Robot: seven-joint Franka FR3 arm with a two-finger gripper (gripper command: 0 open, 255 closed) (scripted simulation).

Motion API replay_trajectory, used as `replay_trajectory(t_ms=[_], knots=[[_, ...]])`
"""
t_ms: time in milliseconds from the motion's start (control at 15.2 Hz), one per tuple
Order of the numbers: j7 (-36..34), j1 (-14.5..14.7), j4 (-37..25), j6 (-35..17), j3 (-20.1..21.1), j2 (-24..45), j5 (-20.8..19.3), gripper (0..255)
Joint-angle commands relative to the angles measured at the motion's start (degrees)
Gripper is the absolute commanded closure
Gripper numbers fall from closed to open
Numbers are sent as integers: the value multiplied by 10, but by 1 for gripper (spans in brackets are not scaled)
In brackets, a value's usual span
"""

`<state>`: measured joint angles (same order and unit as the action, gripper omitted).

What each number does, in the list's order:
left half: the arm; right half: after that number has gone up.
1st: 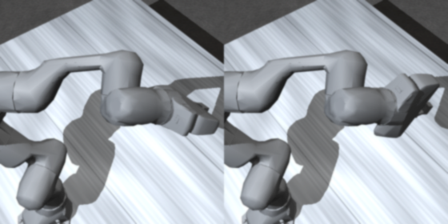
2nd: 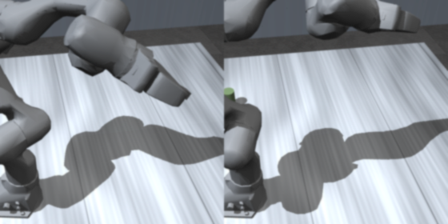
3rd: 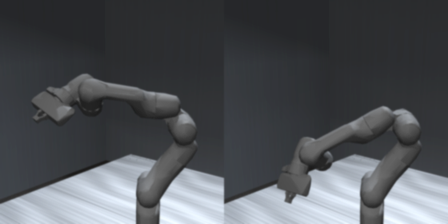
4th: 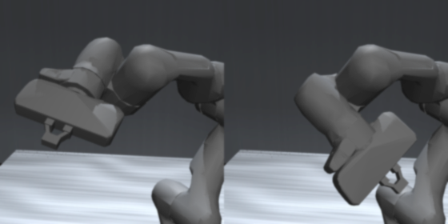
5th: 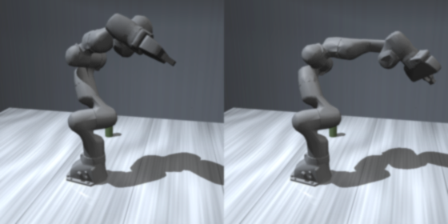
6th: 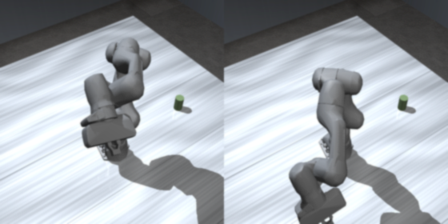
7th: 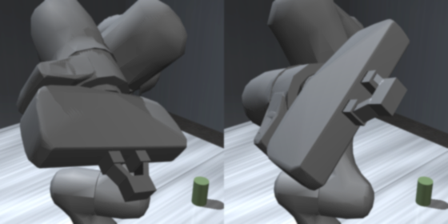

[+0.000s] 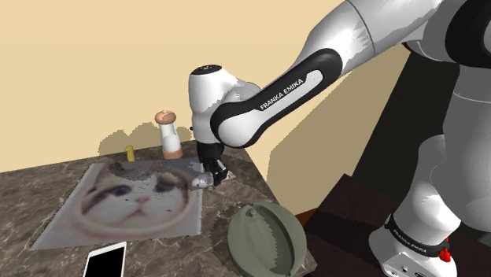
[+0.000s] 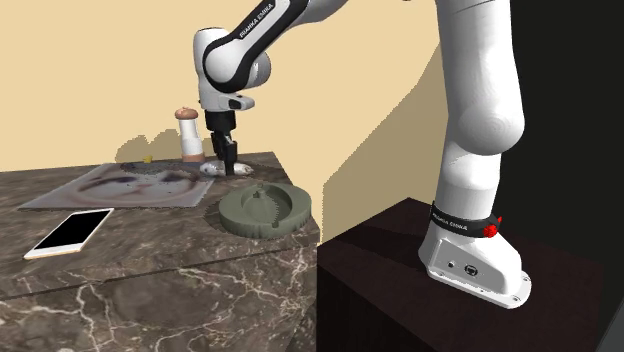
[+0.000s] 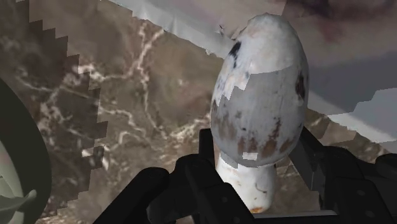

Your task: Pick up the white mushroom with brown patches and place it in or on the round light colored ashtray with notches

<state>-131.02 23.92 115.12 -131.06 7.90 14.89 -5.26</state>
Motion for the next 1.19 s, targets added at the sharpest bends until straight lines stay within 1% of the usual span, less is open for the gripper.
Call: replay_trajectory(t_ms=[0,1122], knots=[[2,0,-4,11,1,-8,2,255],[14,-3,-65,127,4,-63,16,255]])
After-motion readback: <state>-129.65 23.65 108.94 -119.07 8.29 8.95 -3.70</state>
